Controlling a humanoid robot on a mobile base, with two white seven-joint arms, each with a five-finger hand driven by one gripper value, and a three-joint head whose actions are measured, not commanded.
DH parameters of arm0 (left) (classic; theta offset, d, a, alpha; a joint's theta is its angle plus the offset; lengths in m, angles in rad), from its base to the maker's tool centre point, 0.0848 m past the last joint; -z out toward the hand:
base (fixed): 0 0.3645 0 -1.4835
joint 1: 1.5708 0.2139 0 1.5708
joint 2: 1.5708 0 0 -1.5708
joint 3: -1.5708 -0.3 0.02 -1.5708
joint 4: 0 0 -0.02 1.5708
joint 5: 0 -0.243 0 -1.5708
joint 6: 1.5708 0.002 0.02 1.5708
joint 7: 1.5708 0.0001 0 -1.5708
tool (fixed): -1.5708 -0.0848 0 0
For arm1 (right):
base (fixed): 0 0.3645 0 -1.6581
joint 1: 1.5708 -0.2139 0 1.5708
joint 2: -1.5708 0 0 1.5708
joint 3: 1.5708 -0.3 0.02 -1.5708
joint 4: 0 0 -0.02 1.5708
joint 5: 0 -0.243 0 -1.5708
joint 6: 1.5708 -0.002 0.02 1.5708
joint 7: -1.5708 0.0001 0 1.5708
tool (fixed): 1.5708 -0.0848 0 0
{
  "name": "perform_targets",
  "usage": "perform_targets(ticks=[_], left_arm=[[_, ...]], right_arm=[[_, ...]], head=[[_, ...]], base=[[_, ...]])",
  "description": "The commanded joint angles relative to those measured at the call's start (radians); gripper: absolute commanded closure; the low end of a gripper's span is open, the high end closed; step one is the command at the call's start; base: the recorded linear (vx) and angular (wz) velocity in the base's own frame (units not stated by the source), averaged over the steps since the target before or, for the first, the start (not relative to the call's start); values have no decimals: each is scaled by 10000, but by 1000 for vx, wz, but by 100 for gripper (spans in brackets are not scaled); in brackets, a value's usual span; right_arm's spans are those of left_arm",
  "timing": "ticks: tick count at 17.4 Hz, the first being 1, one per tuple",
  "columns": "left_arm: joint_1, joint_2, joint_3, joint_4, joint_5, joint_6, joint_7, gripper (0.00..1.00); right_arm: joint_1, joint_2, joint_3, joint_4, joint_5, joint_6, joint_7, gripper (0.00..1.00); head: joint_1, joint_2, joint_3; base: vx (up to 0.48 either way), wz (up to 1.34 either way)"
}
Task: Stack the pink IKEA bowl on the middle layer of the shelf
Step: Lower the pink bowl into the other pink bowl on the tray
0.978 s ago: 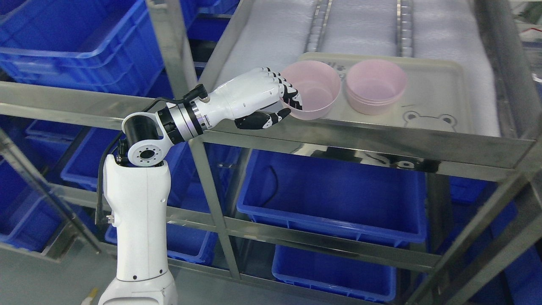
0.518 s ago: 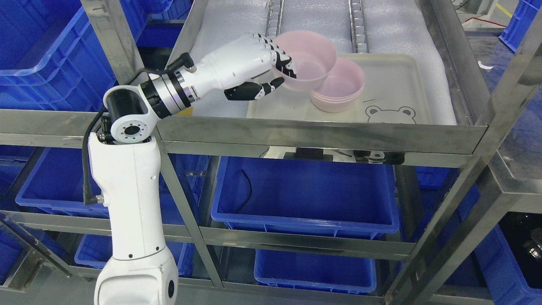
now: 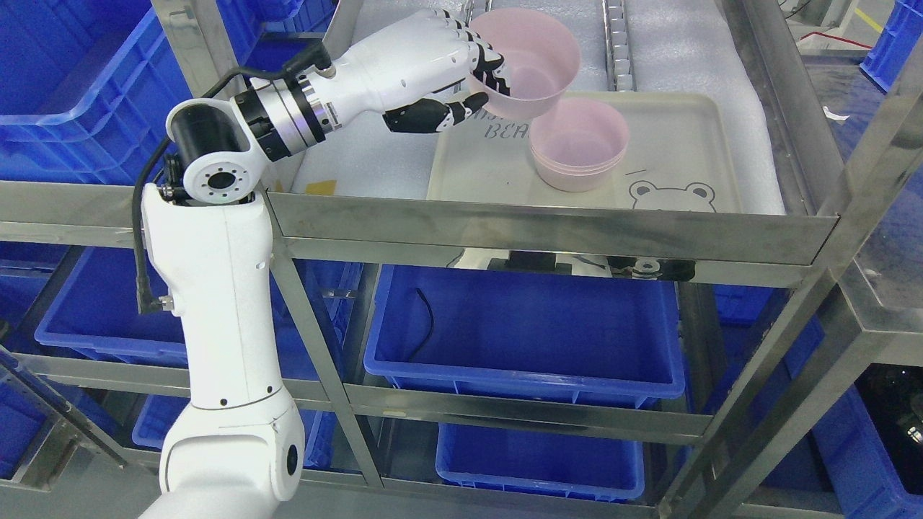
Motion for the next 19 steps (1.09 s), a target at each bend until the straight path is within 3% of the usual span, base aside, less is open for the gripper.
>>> perform_targets(ticks=[1, 5, 9, 19], left_arm=[[-154, 175, -1059, 1640, -1073, -6, 418, 96], [-185, 175, -1963, 1887, -1090, -6, 1476, 96], [-169, 175, -2179, 2346, -1120, -6, 1539, 96], [-583, 175, -1075, 2624, -2087, -6, 1509, 96]], right_arm=[[32, -175, 0, -175, 0, -7, 5, 0], [47, -175, 0, -175, 0, -7, 5, 0], [32, -175, 0, -175, 0, -7, 5, 0], [47, -175, 0, -175, 0, -7, 5, 0]], head=[[0, 0, 0], [0, 0, 0], [0, -2, 0], [0, -2, 0]], base=[[0, 0], [4, -67], [14, -133], [14, -93]])
